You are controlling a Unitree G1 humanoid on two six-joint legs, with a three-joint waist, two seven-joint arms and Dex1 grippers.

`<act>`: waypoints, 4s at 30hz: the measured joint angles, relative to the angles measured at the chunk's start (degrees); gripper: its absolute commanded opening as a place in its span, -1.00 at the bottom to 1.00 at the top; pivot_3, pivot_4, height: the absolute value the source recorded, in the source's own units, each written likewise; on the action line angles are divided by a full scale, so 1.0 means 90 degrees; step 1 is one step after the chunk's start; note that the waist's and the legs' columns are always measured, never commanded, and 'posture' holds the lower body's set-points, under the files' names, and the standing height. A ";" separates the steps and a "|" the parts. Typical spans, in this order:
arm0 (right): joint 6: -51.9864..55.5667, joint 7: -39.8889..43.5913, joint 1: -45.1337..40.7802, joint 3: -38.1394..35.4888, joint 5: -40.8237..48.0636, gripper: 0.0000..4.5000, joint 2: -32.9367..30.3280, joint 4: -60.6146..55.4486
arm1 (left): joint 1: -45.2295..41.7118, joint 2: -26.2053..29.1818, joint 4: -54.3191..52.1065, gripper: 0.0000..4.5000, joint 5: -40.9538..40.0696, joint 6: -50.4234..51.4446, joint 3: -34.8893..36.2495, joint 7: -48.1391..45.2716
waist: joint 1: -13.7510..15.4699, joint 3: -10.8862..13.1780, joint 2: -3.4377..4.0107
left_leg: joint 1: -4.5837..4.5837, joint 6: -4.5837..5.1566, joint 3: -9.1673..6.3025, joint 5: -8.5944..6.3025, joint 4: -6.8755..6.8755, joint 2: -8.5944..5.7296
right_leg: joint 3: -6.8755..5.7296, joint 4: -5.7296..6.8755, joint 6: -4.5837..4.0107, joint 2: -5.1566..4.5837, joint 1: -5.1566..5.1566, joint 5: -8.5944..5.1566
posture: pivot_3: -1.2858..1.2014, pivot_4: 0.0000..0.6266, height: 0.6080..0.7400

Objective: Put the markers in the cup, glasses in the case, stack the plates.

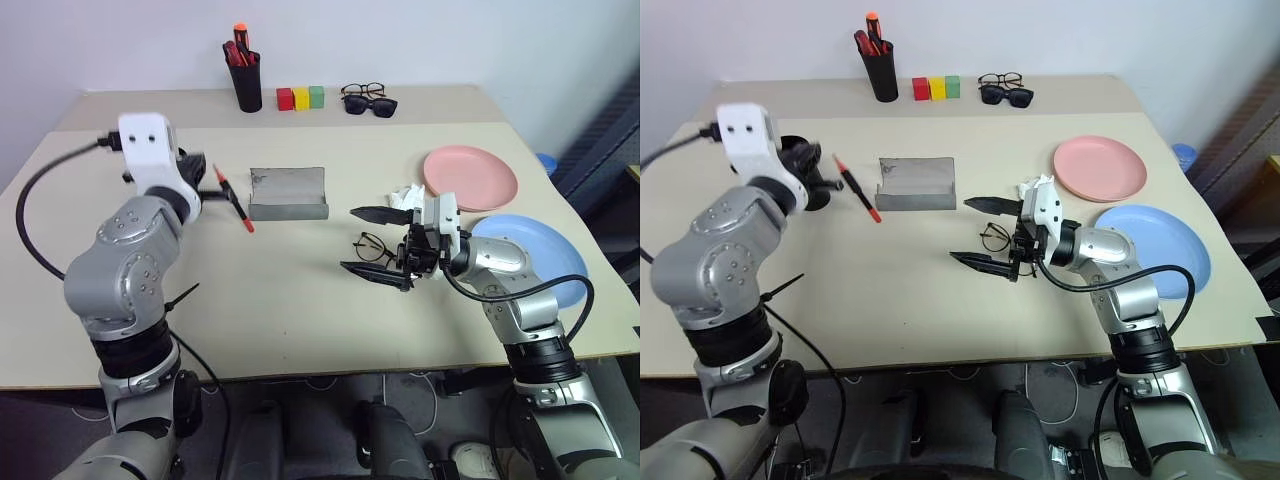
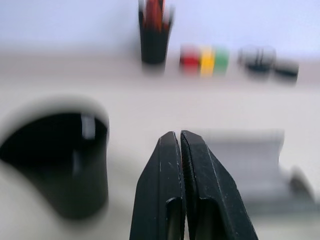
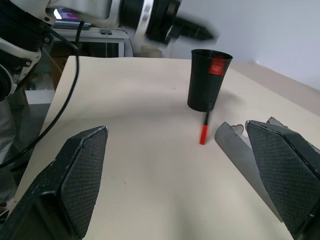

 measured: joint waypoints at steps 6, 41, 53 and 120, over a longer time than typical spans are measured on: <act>-0.0050 -0.0002 -0.0090 0.0000 -0.0008 1.00 0.0014 0.0020 | -0.0361 -0.0035 0.0749 -0.97 0.0274 -0.1244 -0.0090 0.0175 | -0.0003 0.0000 0.0000 | 0.0001 0.0001 0.0000 0.0000 0.0000 0.0000 | -0.0001 0.0000 0.0002 0.0000 0.0001 0.0001 | 0.03 -0.52 1.00; -0.0072 -0.0415 0.0207 -0.0013 -0.0126 1.00 0.0042 -0.0133 | -0.0809 0.0253 0.3948 -0.28 0.0477 0.0813 -0.0760 -0.0039 | -0.0002 0.0002 -0.0003 | 0.0000 0.0001 0.0000 0.0001 -0.0002 0.0000 | -0.0002 0.0005 0.0026 0.0001 -0.0003 0.0014 | 0.03 -0.52 1.00; -0.0039 -0.0489 0.0326 -0.0017 -0.0123 1.00 0.0031 -0.0196 | -0.1081 0.0055 0.4640 -0.28 0.0606 0.0666 -0.0764 -0.0011 | 0.0007 0.0002 -0.0003 | -0.0001 0.0001 0.0000 0.0001 0.0000 0.0000 | -0.0002 0.0005 0.0027 0.0000 -0.0003 0.0014 | 0.03 -0.52 1.00; -0.0339 -0.0591 0.0061 -0.0104 -0.0142 1.00 0.0459 0.0185 | -0.1838 0.0450 0.9552 -0.99 0.3610 -0.9192 -0.1367 0.4146 | 0.0143 0.0002 0.0002 | -0.0007 -0.0003 0.0014 0.0003 0.0000 0.0002 | -0.0004 -0.0004 0.0032 0.0000 -0.0007 0.0029 | 0.03 -0.52 1.00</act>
